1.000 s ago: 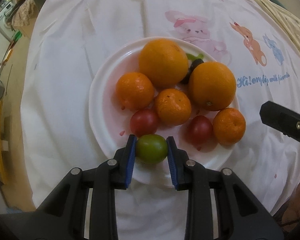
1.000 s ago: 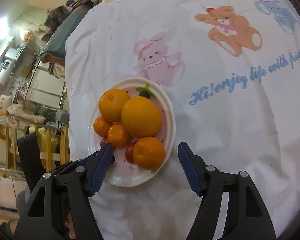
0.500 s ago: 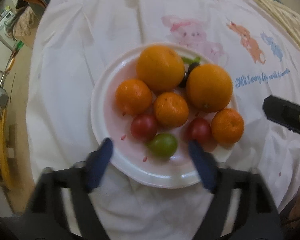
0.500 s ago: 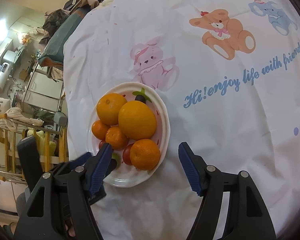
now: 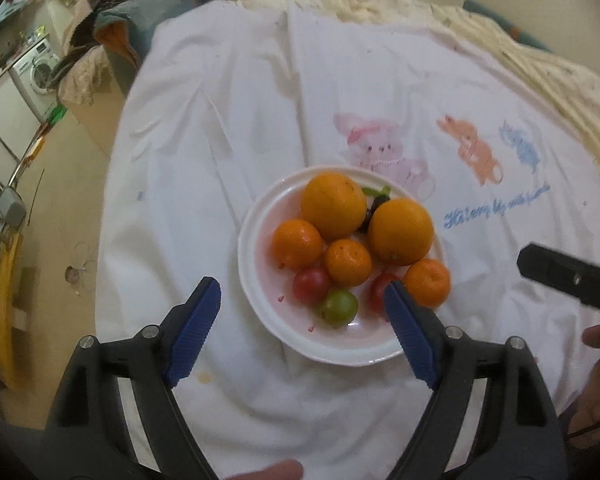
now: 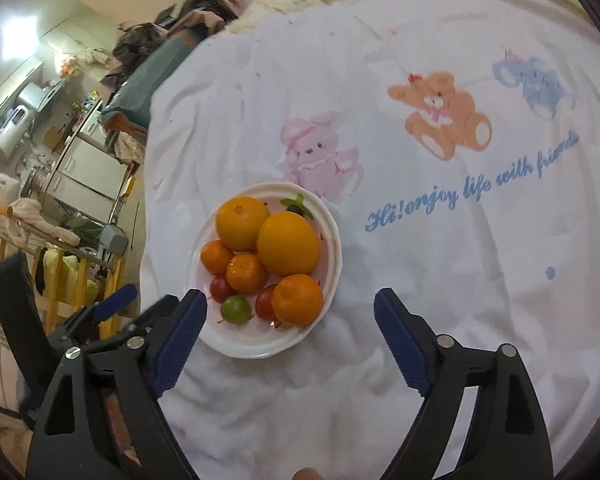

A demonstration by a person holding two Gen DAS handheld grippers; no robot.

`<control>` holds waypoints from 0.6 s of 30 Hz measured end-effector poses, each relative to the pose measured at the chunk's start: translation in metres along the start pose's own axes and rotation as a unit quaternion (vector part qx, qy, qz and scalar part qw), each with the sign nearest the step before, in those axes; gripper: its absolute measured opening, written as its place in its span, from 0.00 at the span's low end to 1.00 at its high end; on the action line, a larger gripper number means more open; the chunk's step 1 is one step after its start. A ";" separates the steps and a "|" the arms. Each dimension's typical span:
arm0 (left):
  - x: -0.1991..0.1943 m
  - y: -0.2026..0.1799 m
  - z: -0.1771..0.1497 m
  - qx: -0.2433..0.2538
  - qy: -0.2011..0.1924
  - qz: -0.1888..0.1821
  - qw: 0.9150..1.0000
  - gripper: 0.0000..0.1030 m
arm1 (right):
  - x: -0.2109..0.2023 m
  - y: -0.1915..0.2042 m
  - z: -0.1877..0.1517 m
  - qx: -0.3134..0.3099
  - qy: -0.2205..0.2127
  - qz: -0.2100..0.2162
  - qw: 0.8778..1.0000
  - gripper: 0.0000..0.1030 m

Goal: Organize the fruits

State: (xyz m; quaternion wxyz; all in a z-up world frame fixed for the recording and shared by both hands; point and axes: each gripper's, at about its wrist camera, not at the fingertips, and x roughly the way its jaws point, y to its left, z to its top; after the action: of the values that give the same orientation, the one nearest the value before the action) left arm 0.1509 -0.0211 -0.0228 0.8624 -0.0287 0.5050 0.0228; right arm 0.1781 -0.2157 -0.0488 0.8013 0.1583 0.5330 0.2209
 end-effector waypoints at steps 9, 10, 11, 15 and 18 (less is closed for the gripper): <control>-0.052 0.020 -0.022 -0.015 -0.046 -0.024 0.999 0.79 | -0.040 0.019 -0.026 -0.040 -0.098 -0.045 0.993 1.00; -0.057 0.022 -0.025 -0.021 -0.051 -0.026 0.998 0.79 | -0.044 0.020 -0.030 -0.043 -0.107 -0.052 0.992 1.00; -0.065 0.027 -0.029 -0.032 -0.064 -0.032 0.997 0.79 | -0.049 0.022 -0.034 -0.046 -0.117 -0.062 0.990 1.00; -0.087 0.038 -0.043 -0.043 -0.098 -0.021 0.994 0.79 | -0.060 0.026 -0.051 -0.047 -0.138 -0.078 0.986 1.00; -0.093 0.040 -0.053 -0.041 -0.100 -0.017 0.994 0.79 | -0.063 0.031 -0.064 -0.046 -0.141 -0.079 0.986 1.00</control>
State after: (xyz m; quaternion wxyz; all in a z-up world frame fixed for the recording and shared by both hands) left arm 0.0564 0.0141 0.0314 0.9069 -0.0703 0.4142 0.0318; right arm 0.0917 -0.2210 -0.0083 0.8896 0.1081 0.4151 0.1570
